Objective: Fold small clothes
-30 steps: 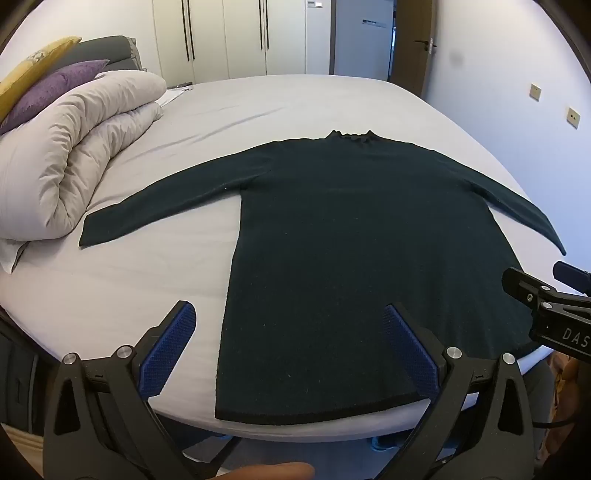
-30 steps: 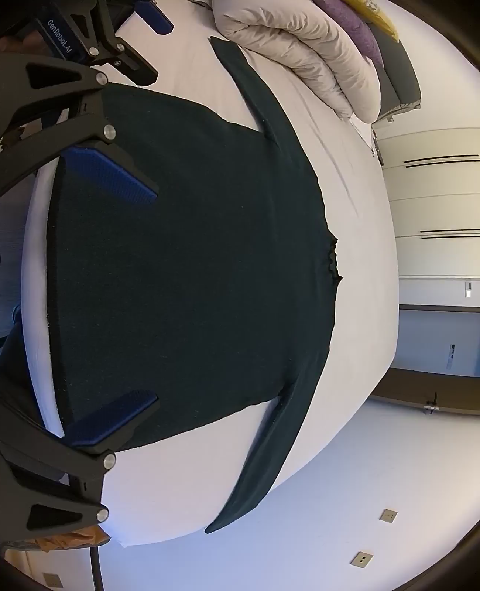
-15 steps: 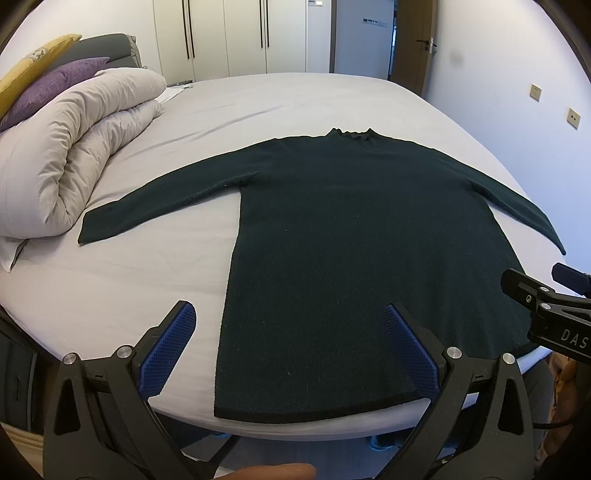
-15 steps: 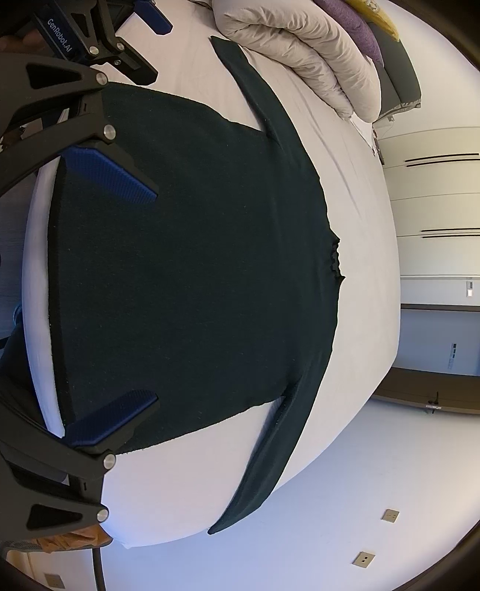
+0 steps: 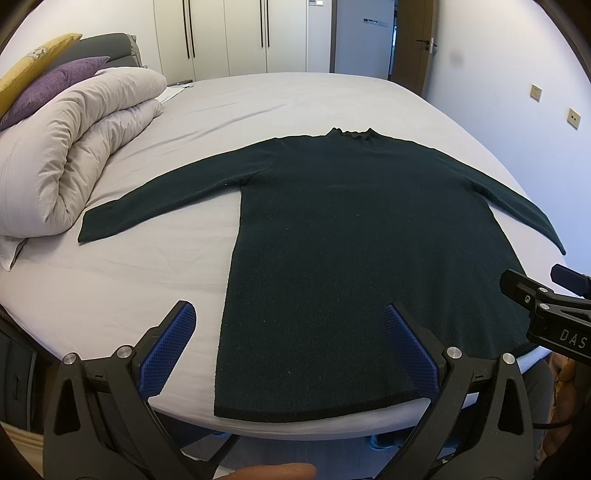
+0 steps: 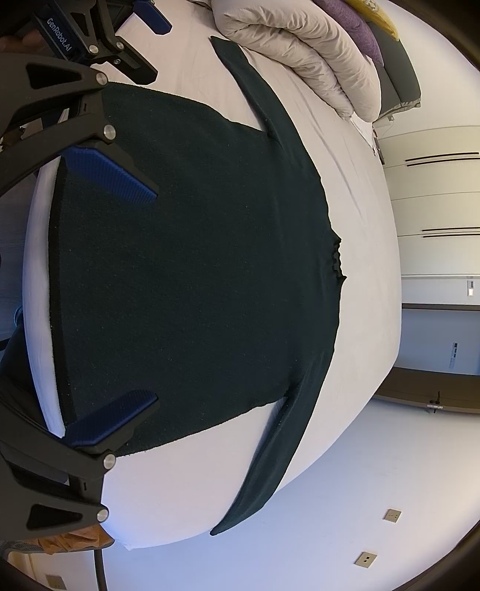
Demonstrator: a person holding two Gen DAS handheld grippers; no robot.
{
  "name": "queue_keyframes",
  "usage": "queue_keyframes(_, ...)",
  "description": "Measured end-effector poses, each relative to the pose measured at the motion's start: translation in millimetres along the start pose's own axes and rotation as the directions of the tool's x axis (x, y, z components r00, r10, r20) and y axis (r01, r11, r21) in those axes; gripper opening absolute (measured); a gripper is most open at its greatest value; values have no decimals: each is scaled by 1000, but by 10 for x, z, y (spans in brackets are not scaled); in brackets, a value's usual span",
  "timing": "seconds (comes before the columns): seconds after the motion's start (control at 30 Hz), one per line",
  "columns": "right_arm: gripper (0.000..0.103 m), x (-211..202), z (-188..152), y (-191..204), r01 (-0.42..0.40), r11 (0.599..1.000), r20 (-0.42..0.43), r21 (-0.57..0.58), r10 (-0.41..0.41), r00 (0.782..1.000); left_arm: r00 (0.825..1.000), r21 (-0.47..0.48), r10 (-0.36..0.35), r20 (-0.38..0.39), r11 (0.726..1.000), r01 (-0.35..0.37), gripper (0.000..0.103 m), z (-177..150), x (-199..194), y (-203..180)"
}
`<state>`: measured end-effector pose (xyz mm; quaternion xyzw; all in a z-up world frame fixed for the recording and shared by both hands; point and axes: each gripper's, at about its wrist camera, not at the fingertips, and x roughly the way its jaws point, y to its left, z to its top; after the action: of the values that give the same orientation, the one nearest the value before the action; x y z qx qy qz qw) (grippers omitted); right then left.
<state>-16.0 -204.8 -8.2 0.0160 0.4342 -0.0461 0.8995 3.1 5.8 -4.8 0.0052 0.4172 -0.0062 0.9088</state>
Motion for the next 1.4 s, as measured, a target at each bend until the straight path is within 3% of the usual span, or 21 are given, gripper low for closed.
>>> queue_keyframes(1.4,103,27,-58,4,0,1000,-8,1,0,1000,1000,-15,-8,-8,1000,8,103,-66,64,2)
